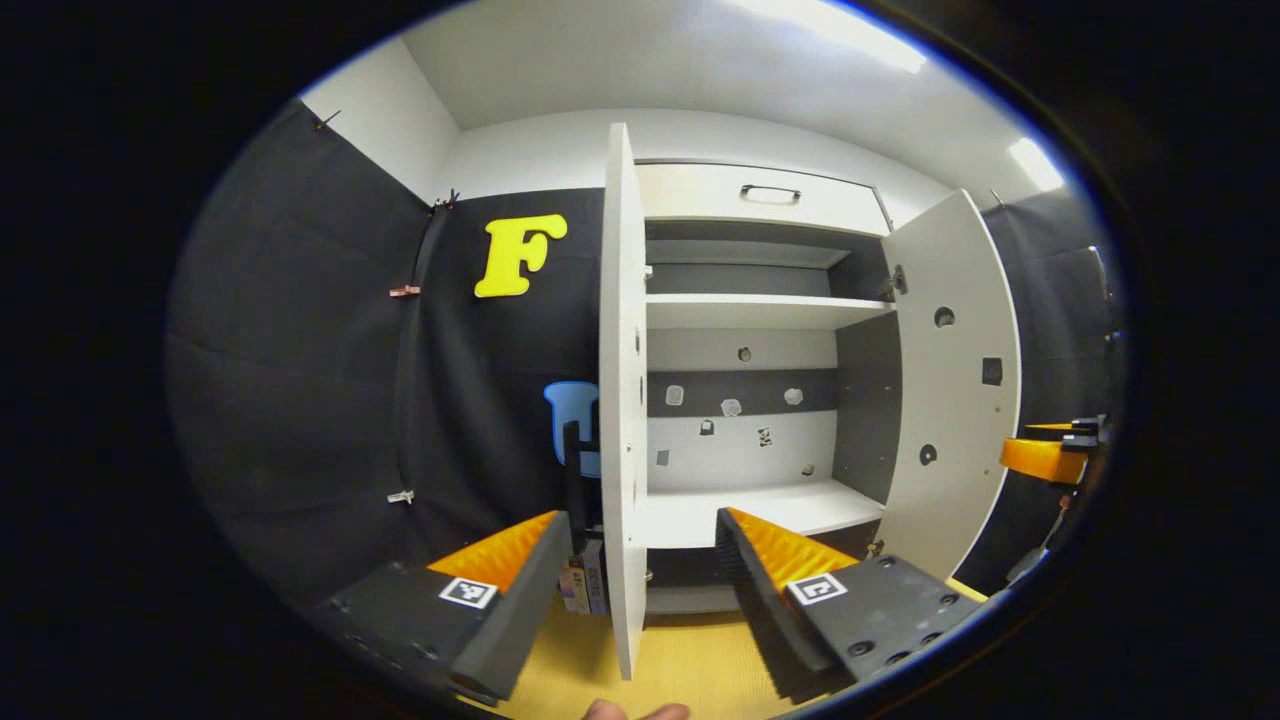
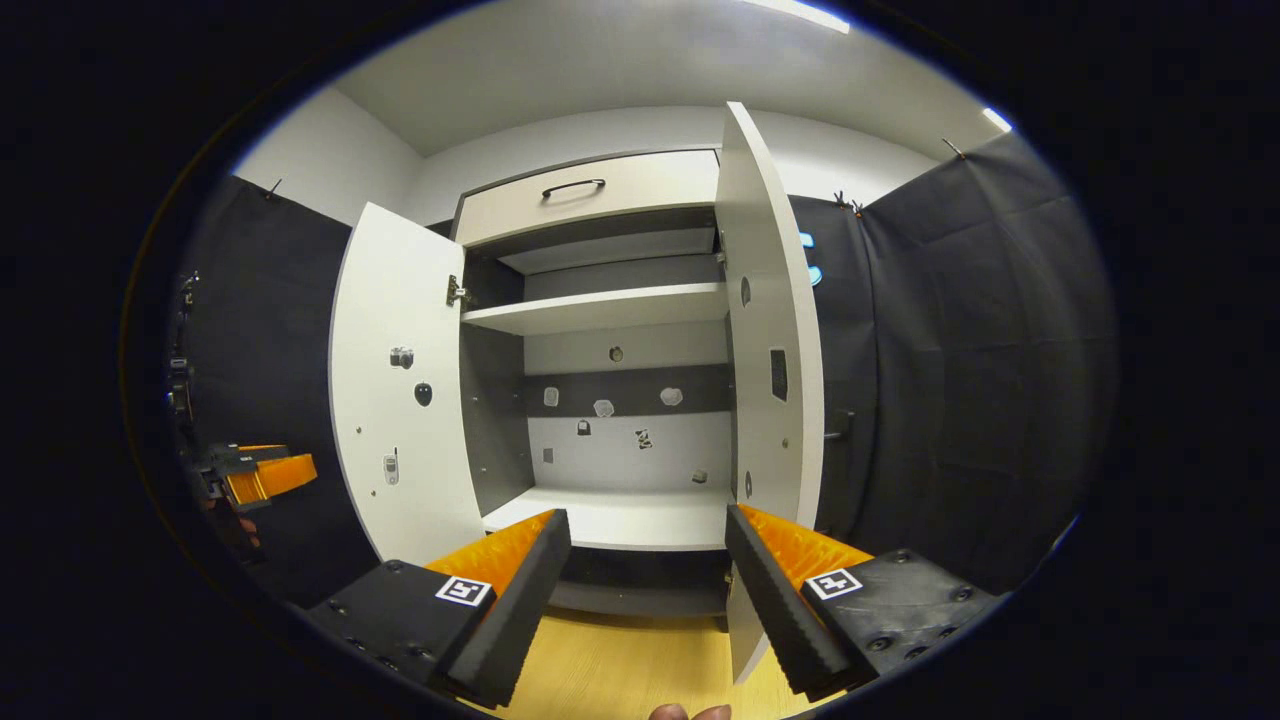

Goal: Open the right door of the double-door shoe cabinet with the right hand, and open the left door with the left hand.

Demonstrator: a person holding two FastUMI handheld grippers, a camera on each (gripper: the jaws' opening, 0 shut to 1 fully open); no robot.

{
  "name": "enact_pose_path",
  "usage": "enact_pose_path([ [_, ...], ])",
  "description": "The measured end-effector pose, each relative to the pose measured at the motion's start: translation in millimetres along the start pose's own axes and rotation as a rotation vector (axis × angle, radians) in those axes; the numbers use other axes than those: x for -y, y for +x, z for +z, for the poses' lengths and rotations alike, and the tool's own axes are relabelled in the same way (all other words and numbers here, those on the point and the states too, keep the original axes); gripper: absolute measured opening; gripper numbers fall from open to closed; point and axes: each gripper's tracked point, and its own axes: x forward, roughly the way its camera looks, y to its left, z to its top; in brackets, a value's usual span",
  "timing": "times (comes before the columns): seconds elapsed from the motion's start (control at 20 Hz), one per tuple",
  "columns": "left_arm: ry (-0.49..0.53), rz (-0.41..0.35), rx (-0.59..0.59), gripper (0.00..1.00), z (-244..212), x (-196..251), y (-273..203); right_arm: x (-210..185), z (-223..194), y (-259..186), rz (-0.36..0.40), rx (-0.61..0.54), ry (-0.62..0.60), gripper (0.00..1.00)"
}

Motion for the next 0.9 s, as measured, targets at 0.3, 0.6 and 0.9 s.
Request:
enact_pose_path([
  [0.3, -0.004, -0.018, -0.032, 0.95, -17, 31, -22, -20, 2, 11, 0.040, 0.013, 0.001, 1.00],
  [0.6, -0.021, -0.054, -0.049, 0.95, -20, 50, -28, -26, 8, 17, 0.018, 0.060, -0.024, 0.98],
  [0.9, -0.018, -0.075, -0.030, 0.95, -14, 61, -20, -28, -1, 17, 0.019, 0.028, -0.028, 0.98],
])
